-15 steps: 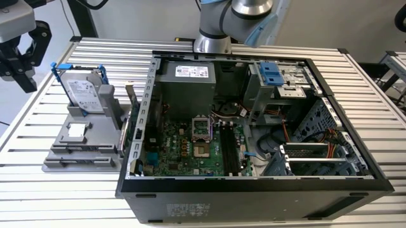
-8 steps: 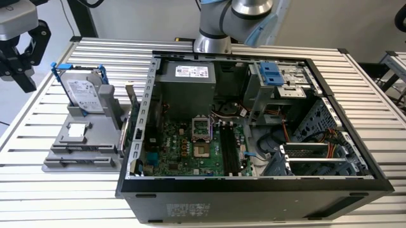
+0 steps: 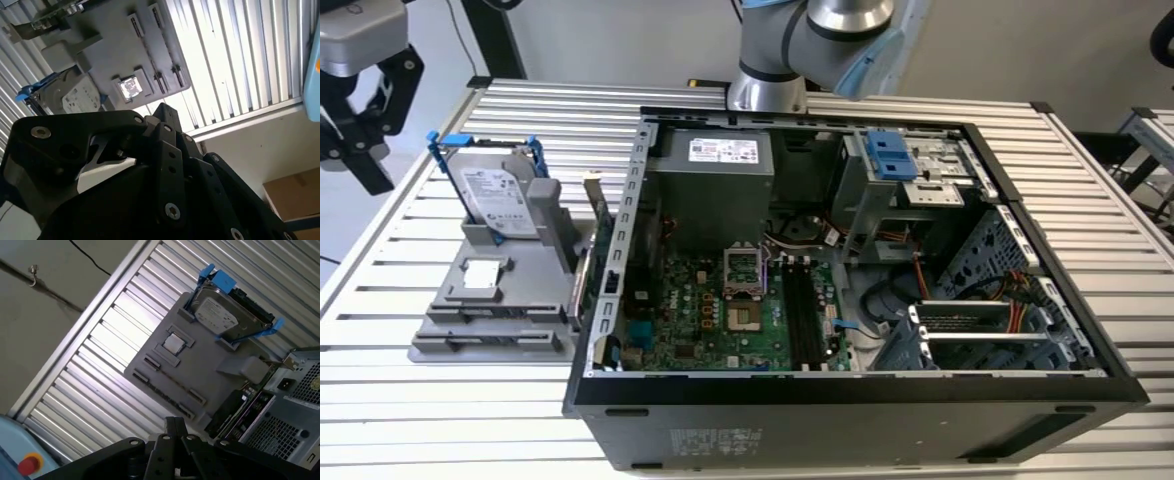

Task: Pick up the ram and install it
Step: 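Pick up the ram and move it above insertion slot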

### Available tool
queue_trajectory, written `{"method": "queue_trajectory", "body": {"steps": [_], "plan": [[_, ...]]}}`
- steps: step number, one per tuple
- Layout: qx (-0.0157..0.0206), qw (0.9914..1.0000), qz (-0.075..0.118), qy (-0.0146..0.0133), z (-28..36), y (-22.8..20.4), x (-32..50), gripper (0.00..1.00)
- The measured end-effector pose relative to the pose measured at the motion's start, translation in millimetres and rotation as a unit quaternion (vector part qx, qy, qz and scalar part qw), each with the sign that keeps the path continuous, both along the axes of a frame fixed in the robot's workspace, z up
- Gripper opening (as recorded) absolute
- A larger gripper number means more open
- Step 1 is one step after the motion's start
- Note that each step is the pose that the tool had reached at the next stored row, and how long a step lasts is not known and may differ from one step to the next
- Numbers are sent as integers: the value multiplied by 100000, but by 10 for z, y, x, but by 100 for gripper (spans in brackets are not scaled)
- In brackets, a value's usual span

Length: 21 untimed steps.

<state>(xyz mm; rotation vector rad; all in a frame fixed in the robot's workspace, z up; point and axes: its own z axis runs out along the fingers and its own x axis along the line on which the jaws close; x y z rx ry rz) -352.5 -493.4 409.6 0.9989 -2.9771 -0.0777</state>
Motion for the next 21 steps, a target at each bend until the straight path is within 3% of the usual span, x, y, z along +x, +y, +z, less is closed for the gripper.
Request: {"method": "queue_trajectory", "body": {"steps": [6, 11, 16, 21], "plan": [[-113, 99932, 3683, 3, 10, 0, -2, 0], [-192, 99749, 7076, 0, 16, 0, -4, 0], [-293, 99429, 10669, 6, 22, 0, -5, 0], [-447, 98940, 14512, 10, 30, 0, -7, 0]]}}
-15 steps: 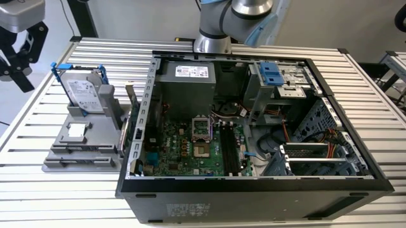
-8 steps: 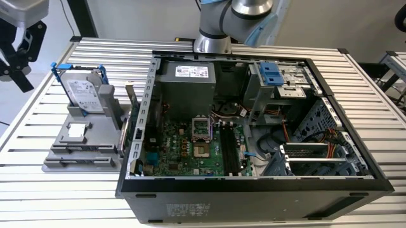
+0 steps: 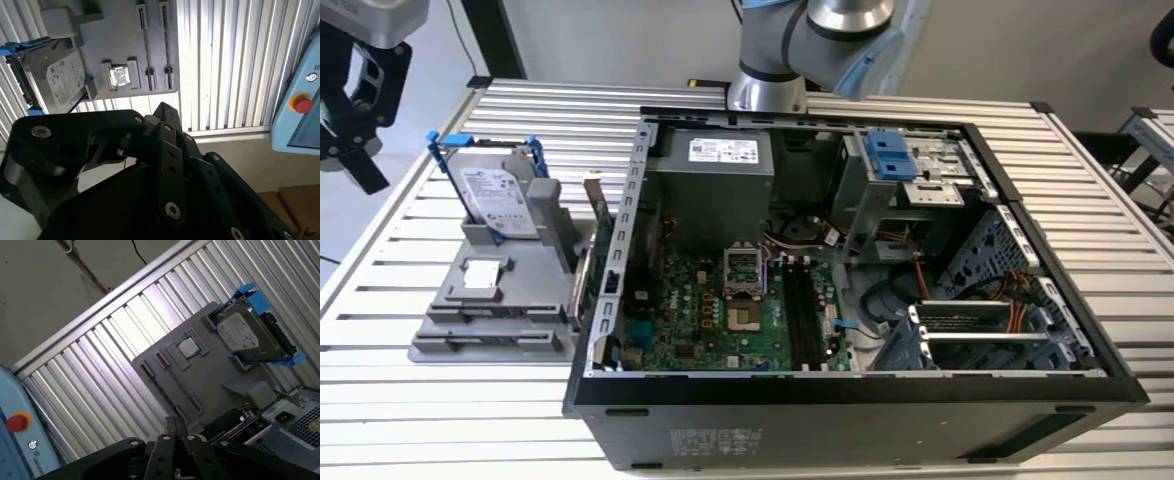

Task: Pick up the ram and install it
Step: 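Pick up the ram and move it above insertion slot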

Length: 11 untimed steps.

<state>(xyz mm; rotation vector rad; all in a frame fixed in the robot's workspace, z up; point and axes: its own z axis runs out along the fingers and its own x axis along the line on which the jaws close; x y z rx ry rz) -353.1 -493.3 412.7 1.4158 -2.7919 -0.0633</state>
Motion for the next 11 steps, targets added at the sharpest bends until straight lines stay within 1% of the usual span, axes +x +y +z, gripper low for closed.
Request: {"method": "queue_trajectory", "body": {"steps": [2, 5, 7, 9, 11], "plan": [[-56, 99987, 1597, -2, 2, 0, -1, 0], [-133, 99915, 4112, -1, 7, 0, -2, 0], [-169, 99832, 5789, -2, 11, 0, -2, 0], [-217, 99725, 7408, -2, 14, 0, -3, 0], [-281, 99589, 9050, -1, 17, 0, -4, 0]]}}
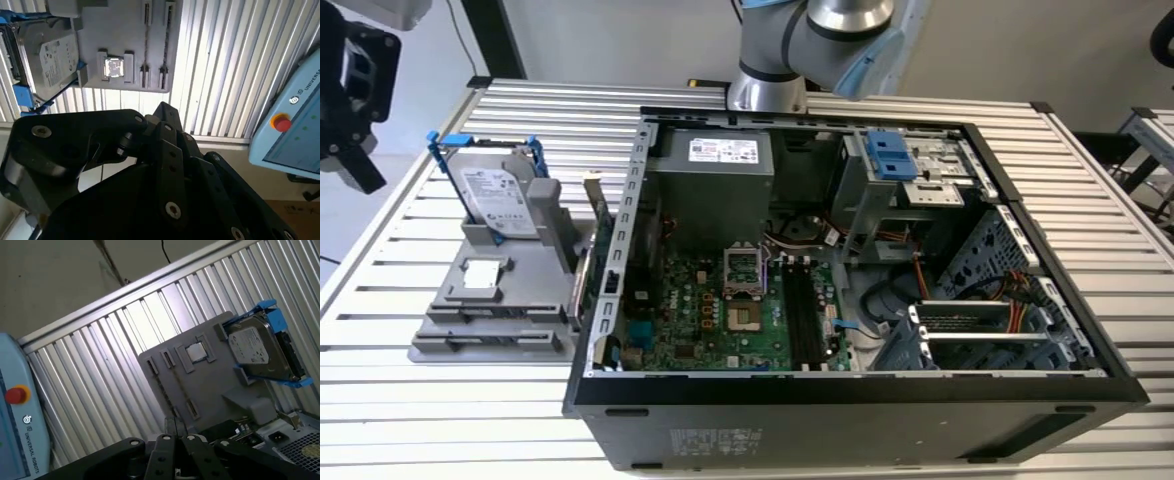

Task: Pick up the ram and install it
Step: 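Pick up the ram and move it above insertion slot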

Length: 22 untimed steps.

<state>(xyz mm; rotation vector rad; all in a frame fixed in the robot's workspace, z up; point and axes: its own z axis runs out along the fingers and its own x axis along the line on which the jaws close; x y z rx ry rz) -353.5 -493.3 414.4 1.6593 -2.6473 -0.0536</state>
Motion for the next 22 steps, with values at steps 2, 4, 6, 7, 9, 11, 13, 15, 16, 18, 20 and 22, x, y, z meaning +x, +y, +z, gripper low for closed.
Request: {"method": "queue_trajectory", "body": {"steps": [2, 4, 6, 7, 9, 11, 13, 15, 16, 18, 20, 22], "plan": [[-67, 99987, 1631, 1, 3, 0, -1, 0], [-138, 99949, 3178, -1, 5, 0, -2, 0], [-201, 99889, 4701, -3, 7, 0, -3, 0], [-236, 99852, 5436, -1, 8, 0, -3, 0], [-291, 99772, 6738, -4, 9, 1, -3, 0], [-332, 99677, 8024, 0, 11, 2, -3, 0], [-344, 99560, 9365, -8, 10, 3, -3, 0], [-353, 99425, 10704, -49, 11, 4, -4, 0], [-370, 99359, 11301, -171, 12, 4, -4, 0], [-322, 99224, 12411, -671, 11, 4, -4, 0], [-216, 99088, 13403, -1370, 11, 4, -3, 0], [-94, 98944, 14348, -2039, 11, 4, -3, 0]]}}
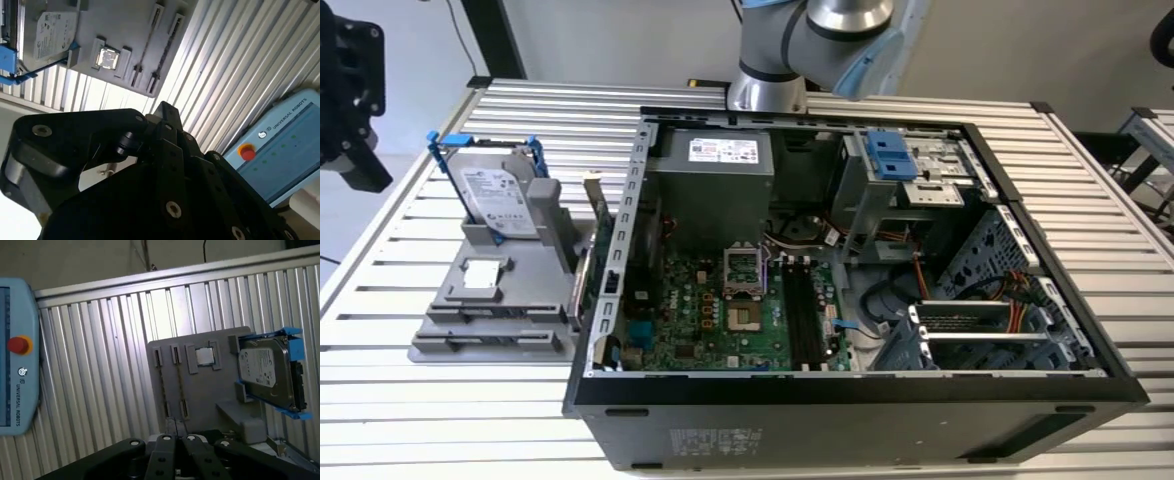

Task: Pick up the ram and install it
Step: 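Pick up the ram and move it above insertion slot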

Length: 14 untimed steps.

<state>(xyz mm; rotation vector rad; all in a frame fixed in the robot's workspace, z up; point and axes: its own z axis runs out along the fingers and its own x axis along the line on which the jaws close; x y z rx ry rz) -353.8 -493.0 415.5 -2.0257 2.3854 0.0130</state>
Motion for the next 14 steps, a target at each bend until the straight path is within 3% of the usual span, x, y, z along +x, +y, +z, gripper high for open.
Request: {"method": "queue_trajectory", "body": {"steps": [1, 5, 11, 14], "plan": [[196, 99998, 605, -120, 0, 0, 0, 0], [798, 99945, 3218, -134, 1, 1, -1, 0], [864, 99757, 6907, -113, 0, 2, -1, 0], [863, 99753, 6973, -112, 0, 2, -1, 0]]}}
